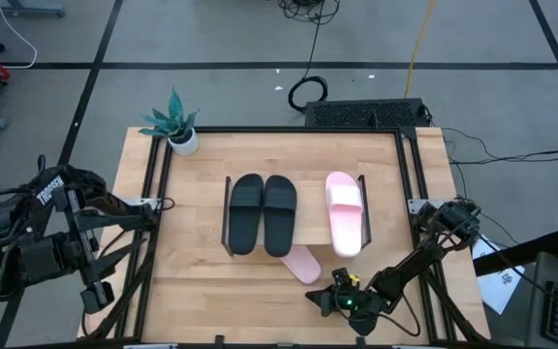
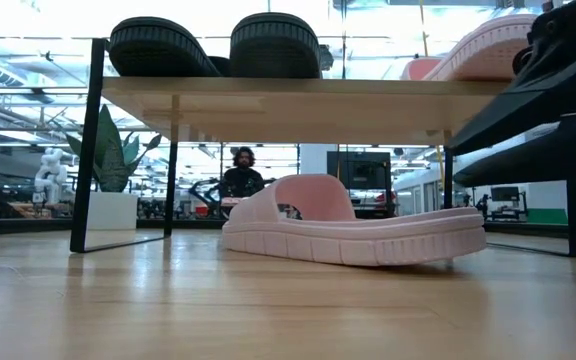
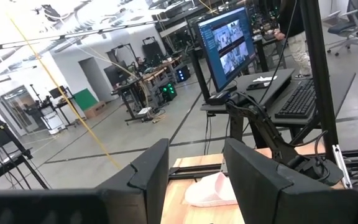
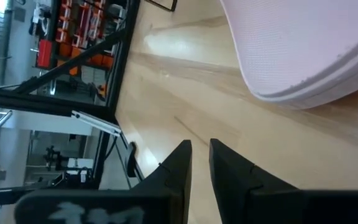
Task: Pick and place slides into the shelf
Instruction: Put the pink slipper on the shelf
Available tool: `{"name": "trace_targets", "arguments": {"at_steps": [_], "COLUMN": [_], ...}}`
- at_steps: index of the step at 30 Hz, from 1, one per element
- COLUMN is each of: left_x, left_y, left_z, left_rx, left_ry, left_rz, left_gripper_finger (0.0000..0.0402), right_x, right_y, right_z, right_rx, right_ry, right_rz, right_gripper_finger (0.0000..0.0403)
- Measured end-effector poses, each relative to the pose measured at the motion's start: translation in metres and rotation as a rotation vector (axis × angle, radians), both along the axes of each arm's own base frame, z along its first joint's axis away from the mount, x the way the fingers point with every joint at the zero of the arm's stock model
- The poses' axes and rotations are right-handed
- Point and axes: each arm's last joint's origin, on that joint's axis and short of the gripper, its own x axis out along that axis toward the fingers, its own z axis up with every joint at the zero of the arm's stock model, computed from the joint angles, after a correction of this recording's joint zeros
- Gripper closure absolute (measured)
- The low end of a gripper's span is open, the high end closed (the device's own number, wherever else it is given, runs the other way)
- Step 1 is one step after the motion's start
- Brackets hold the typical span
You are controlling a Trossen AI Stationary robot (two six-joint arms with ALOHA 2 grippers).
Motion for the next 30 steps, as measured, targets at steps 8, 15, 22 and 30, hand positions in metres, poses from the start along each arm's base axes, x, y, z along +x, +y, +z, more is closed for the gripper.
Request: {"name": "trace_targets", "arguments": {"at_steps": [8,15,22,30], "left_x": [-0.005,-0.010,-0.012,-0.012], "left_y": [-0.002,-0.004,-0.005,-0.005], "left_z": [0.000,0.000,0.000,-0.002], "left_rx": [-0.003,0.001,0.010,0.025], "left_ry": [-0.001,0.000,0.003,0.008], "left_rz": [-0.023,-0.045,-0.053,-0.053], "left_gripper_finger": [0.0240,0.0240,0.0240,0.0240], "right_x": [-0.002,-0.011,-0.032,-0.043], "right_y": [0.000,0.012,0.025,0.018], "right_z": [0.000,0.000,-0.004,-0.015], "right_rx": [0.076,0.198,0.275,0.291], "right_ry": [-0.037,-0.022,0.006,0.050], "right_rz": [-0.086,-0.042,-0.038,-0.177], "right_gripper_finger": [0.0318,0.0249,0.0213,0.0219]}}
